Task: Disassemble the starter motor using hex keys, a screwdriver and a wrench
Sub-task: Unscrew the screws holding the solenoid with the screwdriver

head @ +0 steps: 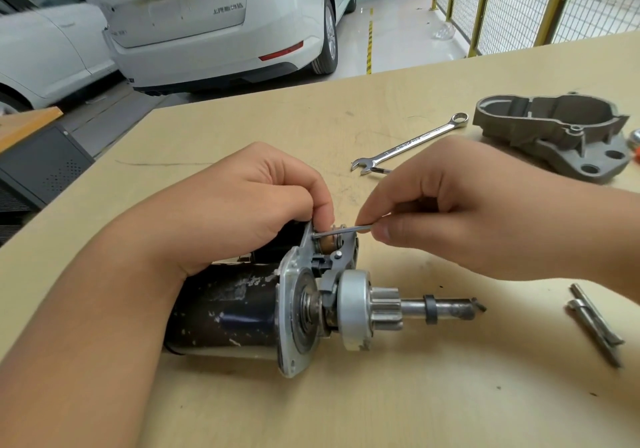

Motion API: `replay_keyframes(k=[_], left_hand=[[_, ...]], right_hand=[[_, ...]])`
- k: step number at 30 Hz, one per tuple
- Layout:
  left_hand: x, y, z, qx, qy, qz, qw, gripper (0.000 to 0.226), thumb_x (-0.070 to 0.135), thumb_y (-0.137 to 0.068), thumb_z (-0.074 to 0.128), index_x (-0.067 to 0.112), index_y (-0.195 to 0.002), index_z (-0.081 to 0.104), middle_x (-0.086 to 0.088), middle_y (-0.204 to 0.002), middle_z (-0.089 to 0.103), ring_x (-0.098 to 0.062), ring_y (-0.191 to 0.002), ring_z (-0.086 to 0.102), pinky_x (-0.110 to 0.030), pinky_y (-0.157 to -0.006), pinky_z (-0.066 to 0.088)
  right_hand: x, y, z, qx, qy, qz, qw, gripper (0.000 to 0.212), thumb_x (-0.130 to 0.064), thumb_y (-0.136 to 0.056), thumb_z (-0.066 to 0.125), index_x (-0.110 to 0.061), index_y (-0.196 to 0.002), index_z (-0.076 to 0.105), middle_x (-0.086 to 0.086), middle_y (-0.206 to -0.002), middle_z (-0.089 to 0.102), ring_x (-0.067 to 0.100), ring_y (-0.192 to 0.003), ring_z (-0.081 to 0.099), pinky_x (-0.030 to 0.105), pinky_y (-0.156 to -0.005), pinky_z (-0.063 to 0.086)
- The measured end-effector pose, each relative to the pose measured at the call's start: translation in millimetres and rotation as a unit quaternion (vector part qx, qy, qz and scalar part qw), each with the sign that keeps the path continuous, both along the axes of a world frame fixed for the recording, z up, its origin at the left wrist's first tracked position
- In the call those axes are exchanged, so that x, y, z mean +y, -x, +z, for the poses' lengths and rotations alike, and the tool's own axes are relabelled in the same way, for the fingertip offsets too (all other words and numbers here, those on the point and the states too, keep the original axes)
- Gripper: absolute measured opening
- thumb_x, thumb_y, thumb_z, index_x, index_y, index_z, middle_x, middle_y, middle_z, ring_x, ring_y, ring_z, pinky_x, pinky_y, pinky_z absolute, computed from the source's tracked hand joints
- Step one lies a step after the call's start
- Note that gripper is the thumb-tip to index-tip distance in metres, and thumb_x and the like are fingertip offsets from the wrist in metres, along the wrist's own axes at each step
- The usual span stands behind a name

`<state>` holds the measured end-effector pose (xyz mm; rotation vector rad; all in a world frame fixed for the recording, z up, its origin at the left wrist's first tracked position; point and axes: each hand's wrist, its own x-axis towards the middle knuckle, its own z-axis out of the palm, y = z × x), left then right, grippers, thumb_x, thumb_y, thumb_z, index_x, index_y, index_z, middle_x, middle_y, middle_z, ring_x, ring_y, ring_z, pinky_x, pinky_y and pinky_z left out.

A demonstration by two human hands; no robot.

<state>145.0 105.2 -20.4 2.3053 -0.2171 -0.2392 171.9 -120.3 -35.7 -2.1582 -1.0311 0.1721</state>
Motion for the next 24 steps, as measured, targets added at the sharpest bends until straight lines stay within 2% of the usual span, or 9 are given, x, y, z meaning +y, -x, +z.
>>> replay_keyframes(k=[6,7,9,12,15,17,19,22,24], left_hand=[[-3,3,1,0.004,-0.02,-0.013,1.0,0.025,0.022,-0.074,0.055,0.019,-0.076,0.079,-0.037,-0.098,0.069,-0.058,-0.082,0.061,-0.073,-0.074,0.05],[-4,3,2,-0.003,-0.021,-0.017,1.0,0.022,0.025,-0.075,0.058,0.02,-0.076,0.079,-0.034,-0.093,0.07,-0.054,-0.077,0.06,-0.068,-0.071,0.051],[-6,7,3,-0.019,-0.02,-0.029,0.999,0.016,0.032,-0.078,0.066,0.023,-0.079,0.08,-0.025,-0.079,0.07,-0.046,-0.067,0.057,-0.057,-0.063,0.051],[-10,11,5,-0.028,-0.023,-0.056,0.998,0.018,0.036,-0.079,0.075,0.022,-0.089,0.082,-0.018,-0.084,0.074,-0.046,-0.083,0.066,-0.065,-0.076,0.058],[-12,11,7,-0.033,-0.02,-0.053,0.998,0.013,0.035,-0.078,0.078,0.024,-0.083,0.082,-0.015,-0.083,0.075,-0.044,-0.088,0.067,-0.065,-0.083,0.056],[-11,11,7,-0.039,-0.031,-0.058,0.997,0.009,0.035,-0.078,0.077,0.028,-0.078,0.081,-0.009,-0.08,0.075,-0.038,-0.088,0.068,-0.06,-0.085,0.057],[-11,11,7,-0.041,-0.037,-0.054,0.997,0.011,0.038,-0.076,0.077,0.029,-0.081,0.081,-0.005,-0.083,0.077,-0.03,-0.088,0.072,-0.057,-0.087,0.058],[-10,10,6,-0.043,-0.044,-0.047,0.997,0.013,0.041,-0.075,0.076,0.032,-0.084,0.081,0.0,-0.089,0.08,-0.022,-0.09,0.074,-0.053,-0.09,0.058],[-9,10,6,-0.045,-0.046,-0.047,0.997,0.013,0.041,-0.076,0.076,0.033,-0.084,0.081,0.002,-0.09,0.08,-0.018,-0.09,0.074,-0.051,-0.091,0.059]], right_hand=[[3,11,2,-0.093,0.055,-0.006,0.994,0.014,-0.025,-0.093,0.062,-0.025,-0.088,0.075,-0.01,-0.056,0.055,0.008,-0.06,0.054,0.019,-0.055,0.041],[4,14,2,-0.122,0.071,-0.004,0.99,0.015,-0.025,-0.094,0.06,-0.023,-0.088,0.073,-0.01,-0.057,0.052,0.009,-0.059,0.052,0.02,-0.054,0.039],[6,18,2,-0.188,0.11,0.01,0.976,0.017,-0.022,-0.097,0.055,-0.018,-0.088,0.07,-0.006,-0.064,0.053,0.017,-0.059,0.051,0.038,-0.056,0.045],[7,16,5,-0.261,0.118,0.026,0.958,0.017,-0.016,-0.098,0.057,-0.014,-0.086,0.069,0.001,-0.066,0.054,0.029,-0.054,0.05,0.038,-0.048,0.041],[6,15,5,-0.245,0.115,0.017,0.962,0.012,-0.024,-0.097,0.061,-0.018,-0.092,0.071,-0.004,-0.067,0.055,0.021,-0.061,0.053,0.037,-0.055,0.045],[5,14,6,-0.183,0.084,-0.021,0.979,0.015,-0.04,-0.089,0.067,-0.027,-0.092,0.072,-0.009,-0.062,0.057,0.007,-0.058,0.053,0.029,-0.056,0.043],[2,10,16,0.002,0.0,-0.087,0.996,0.042,-0.064,-0.074,0.069,-0.024,-0.086,0.072,-0.005,-0.063,0.067,0.007,-0.046,0.051,0.025,-0.049,0.04],[-10,-1,30,0.365,-0.076,-0.168,0.913,0.06,-0.071,-0.073,0.064,-0.012,-0.07,0.074,0.017,-0.063,0.066,0.015,-0.031,0.036,0.02,-0.038,0.032],[-19,-3,29,0.47,-0.04,-0.143,0.87,0.06,-0.064,-0.081,0.057,-0.008,-0.067,0.074,0.018,-0.058,0.058,0.014,-0.028,0.03,0.015,-0.036,0.029]])
